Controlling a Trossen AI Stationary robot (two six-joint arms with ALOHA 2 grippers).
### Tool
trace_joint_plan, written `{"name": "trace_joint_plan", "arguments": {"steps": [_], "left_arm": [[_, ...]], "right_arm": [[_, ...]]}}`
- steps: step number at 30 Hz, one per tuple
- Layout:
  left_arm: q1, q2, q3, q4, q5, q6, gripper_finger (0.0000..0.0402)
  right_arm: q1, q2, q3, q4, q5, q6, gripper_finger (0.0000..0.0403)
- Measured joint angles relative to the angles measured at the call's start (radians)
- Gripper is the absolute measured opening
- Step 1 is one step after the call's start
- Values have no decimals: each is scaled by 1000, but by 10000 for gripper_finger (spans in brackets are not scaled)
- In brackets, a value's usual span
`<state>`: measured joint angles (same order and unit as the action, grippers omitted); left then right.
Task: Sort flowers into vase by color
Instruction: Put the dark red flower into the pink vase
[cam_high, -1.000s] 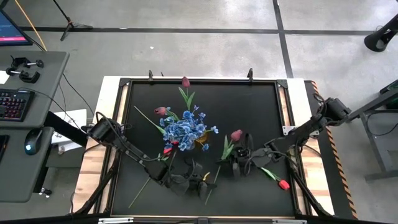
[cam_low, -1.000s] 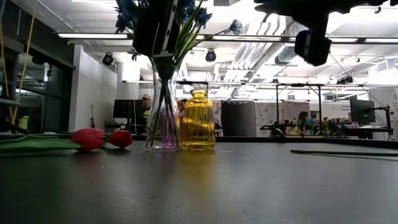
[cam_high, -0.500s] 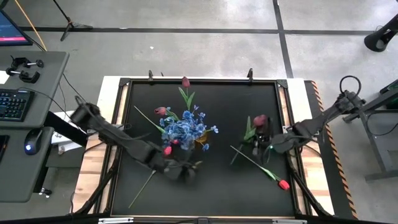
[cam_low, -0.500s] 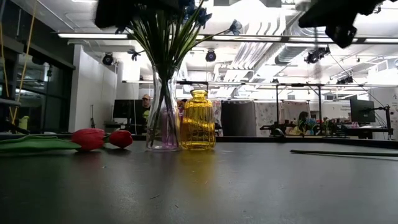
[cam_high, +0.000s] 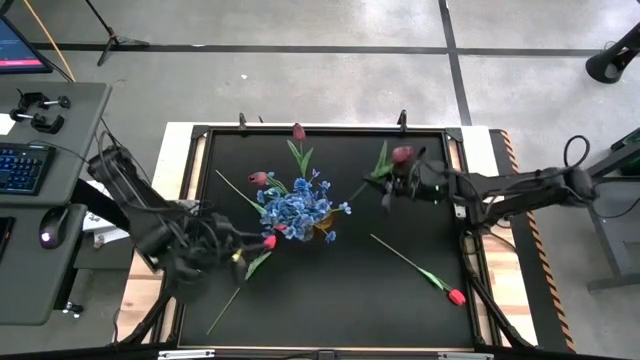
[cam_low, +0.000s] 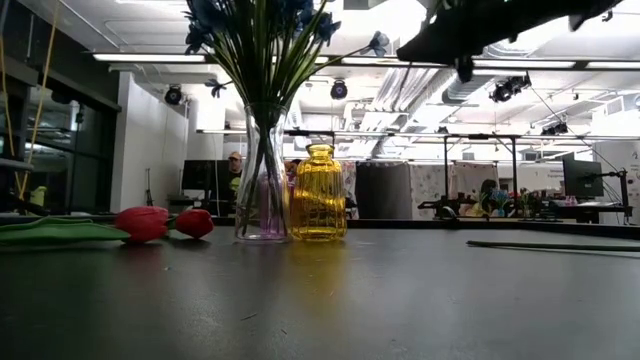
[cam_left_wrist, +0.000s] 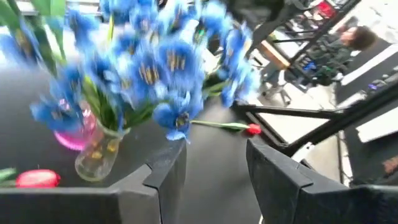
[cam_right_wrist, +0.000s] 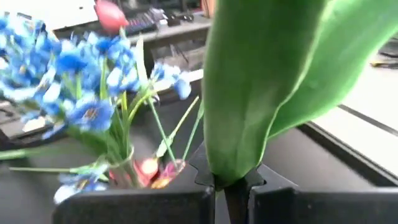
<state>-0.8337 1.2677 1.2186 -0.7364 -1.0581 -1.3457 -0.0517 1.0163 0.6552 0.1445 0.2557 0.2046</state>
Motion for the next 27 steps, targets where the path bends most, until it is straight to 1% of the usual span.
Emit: {"name": "trace_joint_plan", "arguments": {"steps": [3,5,9,13,16,19,22,25,27], "left_arm": [[-1,-70,0,1,-28,81,157],[-1,-108,0,3,-70,139,157],[1,-165,0,10,-130,216,157],[2,-185,0,39,-135,266,157],[2,-182,0,58,-136,295,157],[2,-171,0,56,-134,296,157],[2,-158,0,55,-136,285,157],[2,-150,0,54,-141,283,157],[3,-149,0,55,-142,274,157]], "right_arm": [[-88,19,9,51,-131,-34,0],[-127,53,38,46,-194,-52,0],[-147,163,144,5,-313,-110,0],[-144,242,247,-44,-350,-174,0],[-149,271,301,-65,-387,-208,0],[-151,275,352,-136,-391,-256,0],[-151,274,395,-196,-396,-271,0],[-148,274,421,-213,-448,-270,0],[-141,276,418,-210,-451,-265,0]]}}
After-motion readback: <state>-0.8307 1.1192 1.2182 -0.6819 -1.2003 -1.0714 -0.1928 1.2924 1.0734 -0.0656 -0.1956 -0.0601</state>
